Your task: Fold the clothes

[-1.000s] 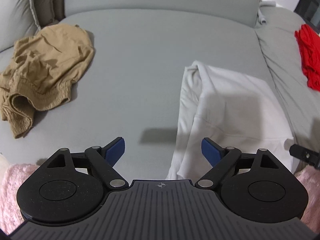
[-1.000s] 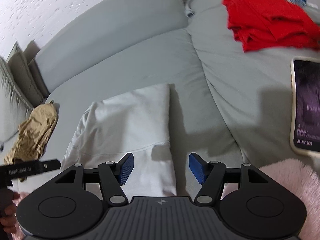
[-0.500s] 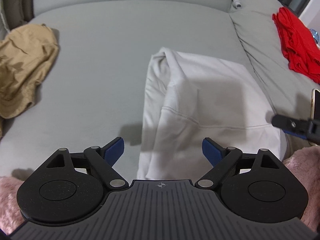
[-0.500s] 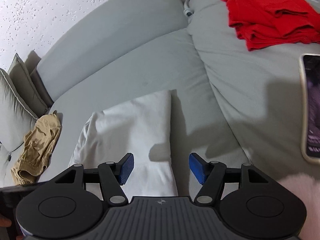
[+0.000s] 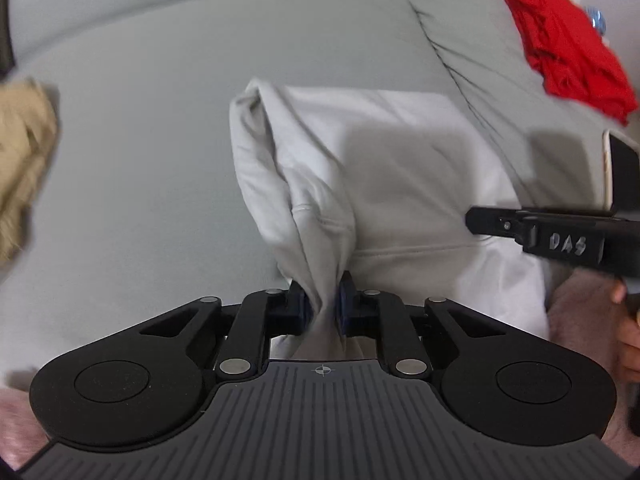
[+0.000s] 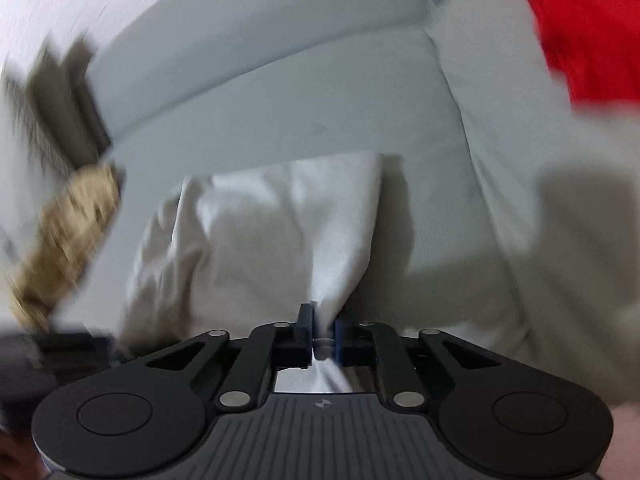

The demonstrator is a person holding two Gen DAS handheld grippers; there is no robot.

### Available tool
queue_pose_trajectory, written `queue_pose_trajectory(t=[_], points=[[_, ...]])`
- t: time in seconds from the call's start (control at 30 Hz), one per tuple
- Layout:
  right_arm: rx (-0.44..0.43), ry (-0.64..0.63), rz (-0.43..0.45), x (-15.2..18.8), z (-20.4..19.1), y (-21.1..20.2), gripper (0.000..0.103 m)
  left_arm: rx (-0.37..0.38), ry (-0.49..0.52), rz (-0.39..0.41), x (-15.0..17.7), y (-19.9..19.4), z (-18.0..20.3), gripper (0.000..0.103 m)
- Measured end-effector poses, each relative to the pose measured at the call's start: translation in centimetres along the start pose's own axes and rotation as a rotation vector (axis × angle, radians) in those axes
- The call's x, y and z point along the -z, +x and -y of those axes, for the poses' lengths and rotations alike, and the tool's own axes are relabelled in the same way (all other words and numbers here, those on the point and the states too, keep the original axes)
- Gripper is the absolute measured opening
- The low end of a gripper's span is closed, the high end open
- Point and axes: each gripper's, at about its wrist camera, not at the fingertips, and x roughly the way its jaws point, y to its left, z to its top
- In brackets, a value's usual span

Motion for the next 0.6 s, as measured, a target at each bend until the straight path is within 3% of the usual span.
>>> queue_pose_trajectory(t=[0.1, 0.33, 0.5, 0.6], points=[[0.026, -0.068, 0.034, -0.5, -1.7, -1.7, 0.008, -0.067, 0.056, 0.025, -0.4, -1.3, 2.0, 0.012], [0.029, -0.061, 0.121, -3.2, -0.5, -6.3, 0.008, -0.051, 0.108, 0.133, -4.5, -5.3, 5.6, 0.011], [0.092, -0.071, 0.229, -7.3, 3.8, -9.6, 0.008, -0.023, 0.165, 0.244, -10.2, -7.1, 9.6, 0.011], [0.173, -0.05, 0.306, -11.0, 8.2, -11.8, 0.008, 0.003, 0.204, 0.319, -14.4, -7.5, 12.9, 0.011]])
